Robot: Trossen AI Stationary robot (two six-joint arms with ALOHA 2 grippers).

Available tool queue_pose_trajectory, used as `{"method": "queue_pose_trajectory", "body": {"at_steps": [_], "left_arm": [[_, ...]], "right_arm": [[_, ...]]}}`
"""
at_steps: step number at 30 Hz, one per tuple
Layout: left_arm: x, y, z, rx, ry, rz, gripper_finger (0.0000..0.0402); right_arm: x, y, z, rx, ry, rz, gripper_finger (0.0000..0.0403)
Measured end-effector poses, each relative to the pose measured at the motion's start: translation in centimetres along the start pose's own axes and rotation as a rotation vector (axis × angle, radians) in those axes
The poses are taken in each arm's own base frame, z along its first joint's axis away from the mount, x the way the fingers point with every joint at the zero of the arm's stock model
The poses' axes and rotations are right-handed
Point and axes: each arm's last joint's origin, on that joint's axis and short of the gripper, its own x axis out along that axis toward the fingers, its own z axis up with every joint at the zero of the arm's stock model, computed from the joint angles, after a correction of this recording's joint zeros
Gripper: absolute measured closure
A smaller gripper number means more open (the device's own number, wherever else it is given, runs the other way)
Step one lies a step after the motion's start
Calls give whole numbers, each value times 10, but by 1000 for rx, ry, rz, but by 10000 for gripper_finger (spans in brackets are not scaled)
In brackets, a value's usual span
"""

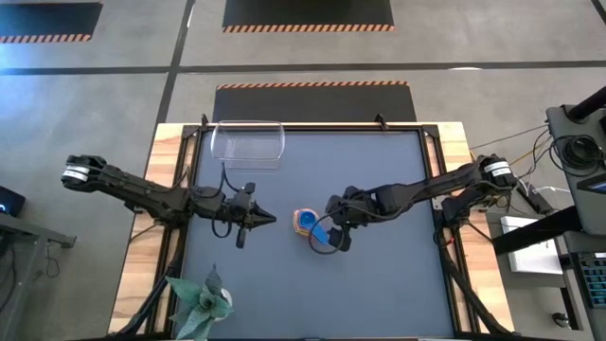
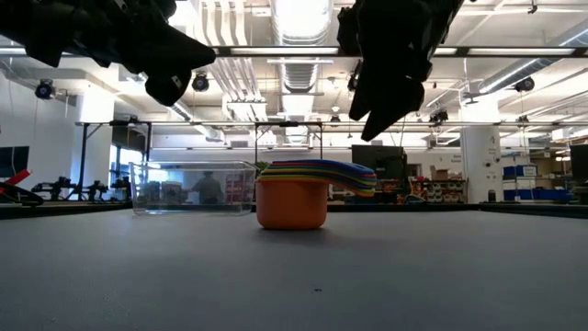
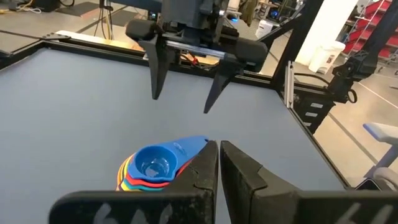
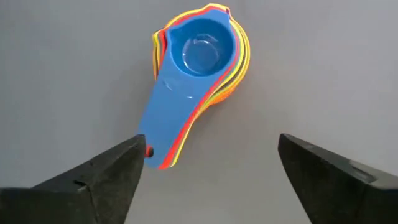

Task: Nest measuring cups in basket
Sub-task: Put the nested measuring cups into the transparent bin

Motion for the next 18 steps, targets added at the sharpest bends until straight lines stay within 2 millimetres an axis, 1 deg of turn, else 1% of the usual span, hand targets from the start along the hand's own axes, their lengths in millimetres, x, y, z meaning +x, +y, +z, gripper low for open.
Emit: {"method": "queue_pose_trajectory", "body": {"at_steps": [3, 8, 13, 16, 18], "left_arm": [[0, 0, 0, 0, -2, 6, 402], [0, 1, 0, 0, -7, 23, 402], [0, 1, 0, 0, -6, 23, 402], [0, 1, 0, 0, -6, 23, 402], [0, 1, 0, 0, -6, 23, 402]], "right_arm": [[5, 0, -1, 5, -31, 18, 35], [11, -1, -5, 8, -61, 41, 33], [13, -1, -6, 11, -77, 49, 33], [19, 3, -4, 8, -96, 60, 33], [26, 5, -3, -16, -79, 52, 33]]}}
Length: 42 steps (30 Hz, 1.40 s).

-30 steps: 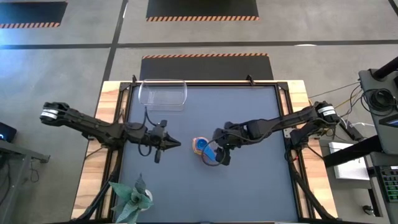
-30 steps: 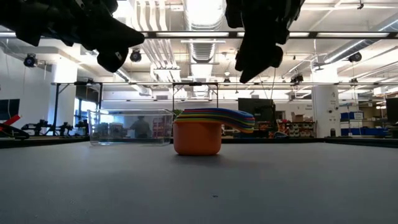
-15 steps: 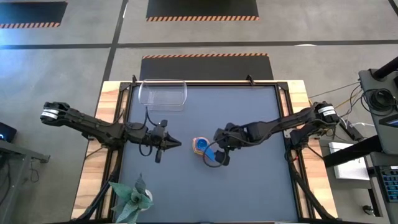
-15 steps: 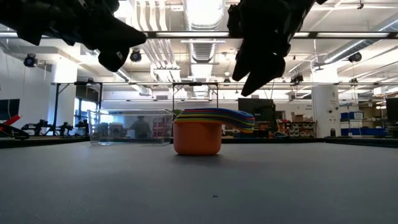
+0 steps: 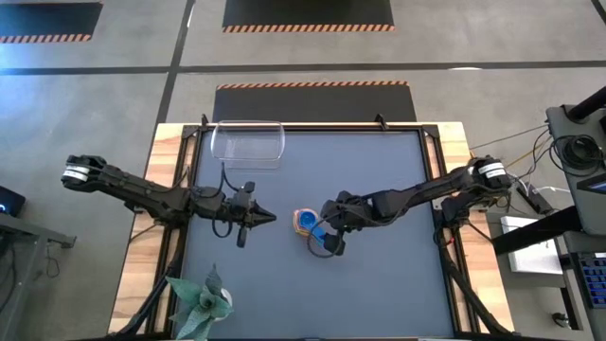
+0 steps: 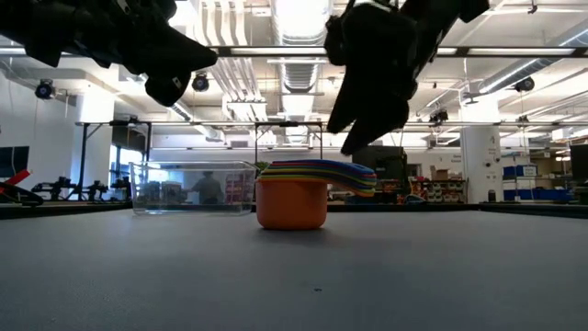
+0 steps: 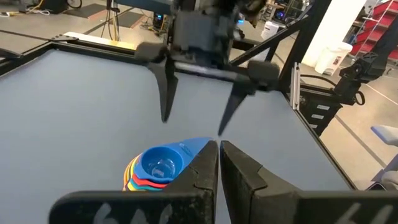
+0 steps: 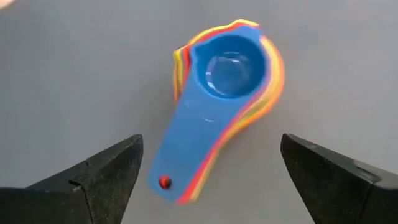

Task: Nest measuring cups in basket
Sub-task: Put the nested measuring cups into the transparent bin

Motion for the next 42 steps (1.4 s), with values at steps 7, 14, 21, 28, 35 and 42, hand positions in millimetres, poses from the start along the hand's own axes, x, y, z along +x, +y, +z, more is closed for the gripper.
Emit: {"method": "queue_pose_trajectory", "body": {"at_steps": [7, 14, 21, 28, 35, 42], "left_arm": [[0, 0, -1, 1, 11, 3, 402], [0, 0, -2, 2, 16, 5, 402], [0, 0, -2, 2, 19, 6, 402], [0, 1, -2, 2, 18, 8, 402], [1, 1, -3, 3, 20, 32, 402], [1, 1, -3, 3, 23, 33, 402]], "right_arm": [[26, 7, 2, -44, 67, -26, 33], [44, 8, -1, -22, 124, -47, 33], [67, 3, -19, 5, 250, -91, 34], [78, 3, -23, -1, 284, -101, 43], [70, 4, -18, -5, 253, -92, 116], [68, 4, -17, -57, 250, -86, 215]]}}
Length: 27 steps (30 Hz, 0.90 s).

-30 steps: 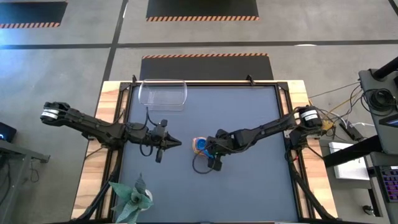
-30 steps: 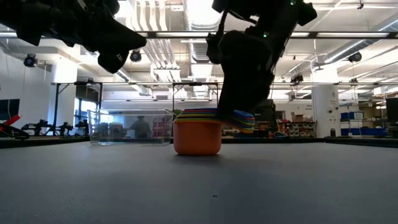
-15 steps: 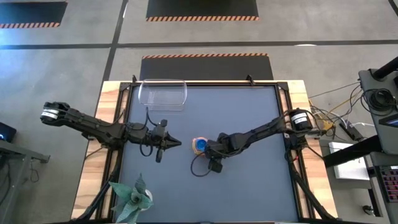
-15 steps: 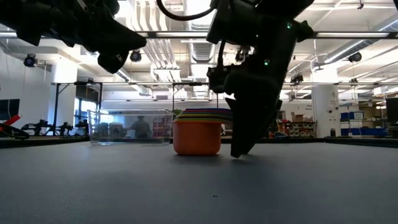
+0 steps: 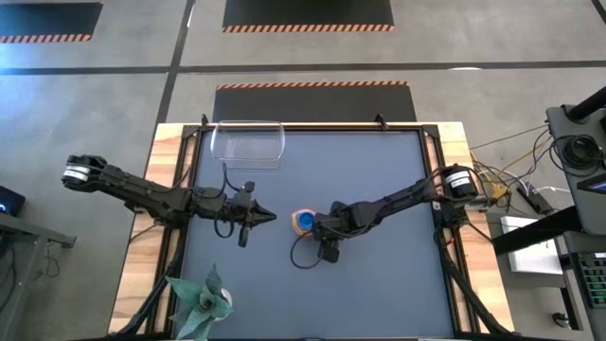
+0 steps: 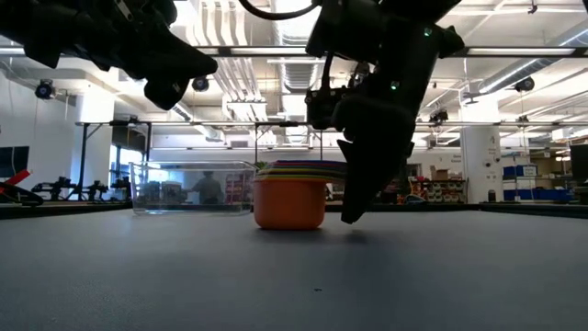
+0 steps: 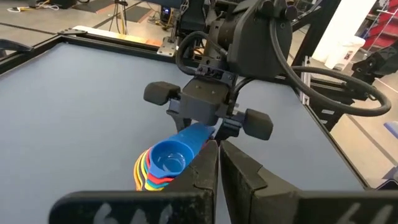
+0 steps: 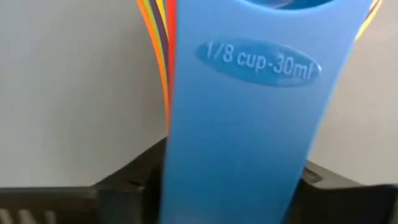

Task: Nest measuring cups in basket
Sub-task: Put the nested measuring cups into the transparent bin

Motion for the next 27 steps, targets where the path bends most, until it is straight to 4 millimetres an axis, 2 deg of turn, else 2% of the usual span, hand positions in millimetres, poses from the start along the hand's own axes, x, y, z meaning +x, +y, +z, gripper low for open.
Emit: {"method": "queue_pose_trajectory", "body": {"at_steps": [6, 18, 23, 27], "left_arm": [[0, 0, 0, 0, -1, 0, 402], [0, 0, 0, 0, -1, 1, 402], [-3, 0, 3, -2, -19, -4, 402], [-11, -3, 13, -8, -74, -24, 402]], "right_arm": [[0, 0, 0, -34, -2, -4, 294], [-3, -5, 3, -51, -11, -4, 295], [-16, -18, 13, -47, -54, -6, 295], [-31, -29, 25, -33, -126, 3, 295]]}}
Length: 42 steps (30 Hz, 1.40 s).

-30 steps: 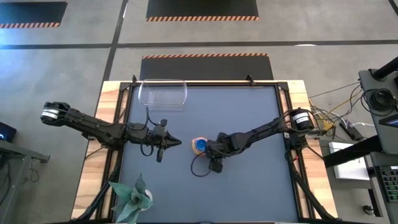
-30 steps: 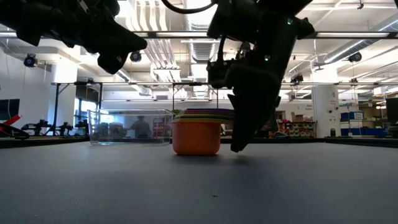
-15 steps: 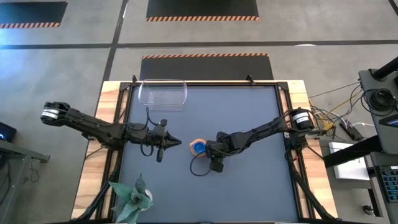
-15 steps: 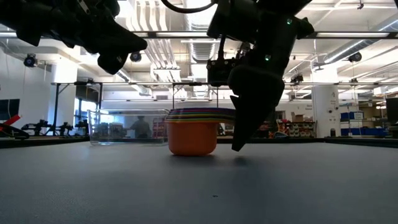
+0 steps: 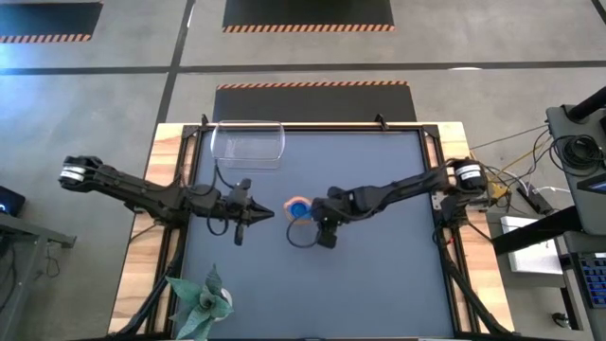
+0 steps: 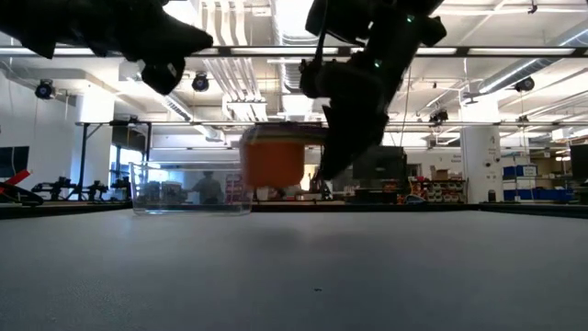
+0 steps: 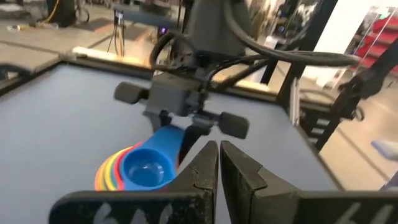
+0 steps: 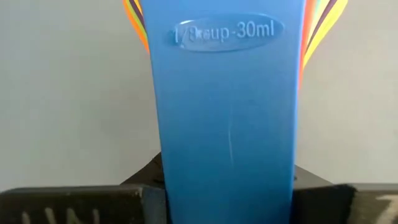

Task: Nest measuring cups in basket
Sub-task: Put the nested measuring cups into the transparent bin

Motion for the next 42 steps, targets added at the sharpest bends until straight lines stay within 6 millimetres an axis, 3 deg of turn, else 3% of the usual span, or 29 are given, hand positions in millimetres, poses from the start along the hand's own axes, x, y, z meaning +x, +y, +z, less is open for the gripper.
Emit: {"method": "queue_pose_trajectory", "body": {"at_steps": [6, 16, 26, 36, 42], "left_arm": [[-9, -2, 3, 4, -4, -11, 402], [-8, -1, 2, 12, -10, 15, 402], [-8, -1, 7, 44, -59, 24, 402], [-8, -2, 9, 82, -79, 26, 402], [-11, -2, 11, 99, -92, 24, 402]], "right_arm": [[-11, -17, 12, 15, -64, 6, 295], [-13, -40, 32, 31, -196, 73, 295], [-15, -91, 62, 61, -358, 40, 295], [-20, -132, 137, 22, -512, 97, 295], [3, -156, 176, -56, -495, 47, 295]]}}
